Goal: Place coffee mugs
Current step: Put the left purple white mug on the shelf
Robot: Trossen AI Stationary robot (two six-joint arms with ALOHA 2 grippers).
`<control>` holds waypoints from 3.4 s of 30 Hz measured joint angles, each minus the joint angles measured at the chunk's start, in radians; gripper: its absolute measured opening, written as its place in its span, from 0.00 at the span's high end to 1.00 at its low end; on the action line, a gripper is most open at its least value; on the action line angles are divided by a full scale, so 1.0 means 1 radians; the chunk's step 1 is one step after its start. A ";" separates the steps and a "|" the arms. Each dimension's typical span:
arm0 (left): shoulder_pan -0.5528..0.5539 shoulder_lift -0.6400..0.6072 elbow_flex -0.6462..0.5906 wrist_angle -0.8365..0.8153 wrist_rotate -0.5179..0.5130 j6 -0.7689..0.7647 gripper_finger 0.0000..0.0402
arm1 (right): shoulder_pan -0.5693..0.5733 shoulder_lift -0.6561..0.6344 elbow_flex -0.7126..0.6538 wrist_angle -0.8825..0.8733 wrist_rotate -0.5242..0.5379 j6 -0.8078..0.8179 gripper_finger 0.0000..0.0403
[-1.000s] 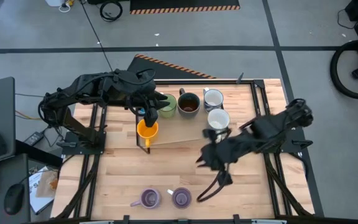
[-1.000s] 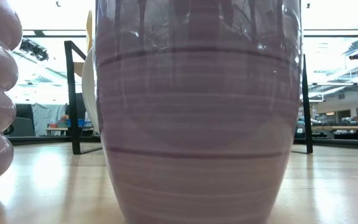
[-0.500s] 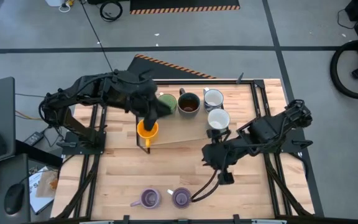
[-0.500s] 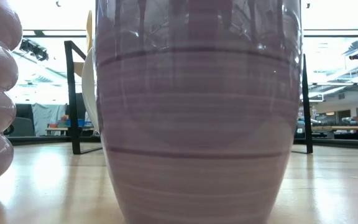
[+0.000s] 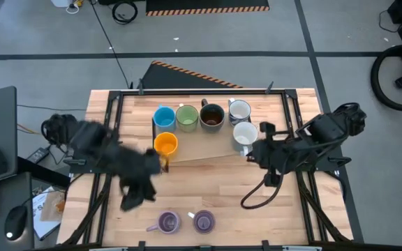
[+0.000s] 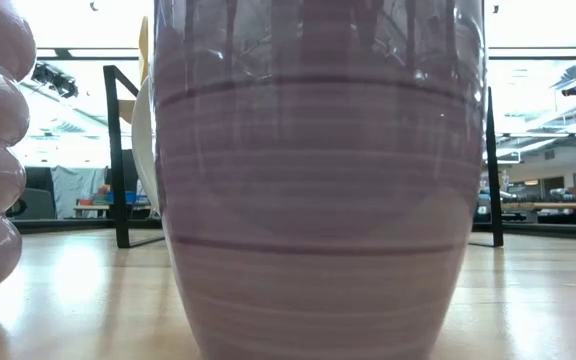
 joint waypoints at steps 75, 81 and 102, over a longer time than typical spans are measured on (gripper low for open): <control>-0.124 0.484 -0.169 -0.079 -0.076 0.428 0.92 | 0.002 -0.034 0.000 -0.016 -0.017 -0.034 0.82; 0.009 0.359 -0.165 -0.036 0.075 0.352 0.92 | 0.002 -0.044 0.000 -0.016 -0.010 -0.034 0.82; 0.316 0.377 0.229 -0.058 -0.126 0.221 0.92 | -0.007 -0.045 0.000 -0.017 0.047 -0.061 0.82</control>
